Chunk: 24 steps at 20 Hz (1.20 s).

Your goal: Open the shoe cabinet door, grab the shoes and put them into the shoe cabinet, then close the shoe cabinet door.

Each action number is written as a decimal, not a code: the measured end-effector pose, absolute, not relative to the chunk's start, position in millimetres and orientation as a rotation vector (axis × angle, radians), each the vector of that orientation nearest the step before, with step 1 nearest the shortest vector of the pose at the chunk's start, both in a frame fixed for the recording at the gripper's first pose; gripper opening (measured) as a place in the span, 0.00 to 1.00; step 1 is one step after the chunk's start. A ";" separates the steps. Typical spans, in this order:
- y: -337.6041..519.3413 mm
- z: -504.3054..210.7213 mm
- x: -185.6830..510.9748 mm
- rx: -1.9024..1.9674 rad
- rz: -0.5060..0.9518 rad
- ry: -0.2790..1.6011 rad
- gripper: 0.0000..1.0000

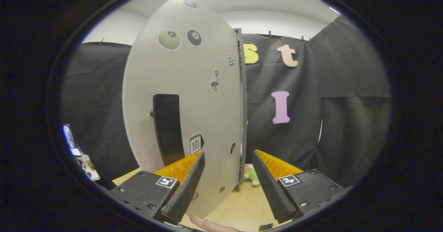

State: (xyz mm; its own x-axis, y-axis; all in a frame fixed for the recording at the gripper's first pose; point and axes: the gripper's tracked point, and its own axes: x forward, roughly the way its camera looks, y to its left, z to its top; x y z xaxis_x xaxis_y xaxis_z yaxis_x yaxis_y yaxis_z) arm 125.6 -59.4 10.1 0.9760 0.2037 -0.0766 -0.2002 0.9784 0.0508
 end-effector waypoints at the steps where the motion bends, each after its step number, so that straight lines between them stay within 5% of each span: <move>1: -50.8 9.1 127.1 0.042 0.195 0.081 0.92; 10: 45.4 -3.8 140.7 0.055 0.160 0.118 0.96; 15: 25.3 -0.1 114.2 -0.032 0.011 0.051 0.99; 24: -2.7 -31.2 55.1 0.052 -0.017 0.107 0.99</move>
State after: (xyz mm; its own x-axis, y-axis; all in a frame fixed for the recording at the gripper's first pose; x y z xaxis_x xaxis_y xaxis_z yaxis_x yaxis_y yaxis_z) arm 55.1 -2.7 -31.2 0.9941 -0.0139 -0.1071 0.0194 0.9985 0.0505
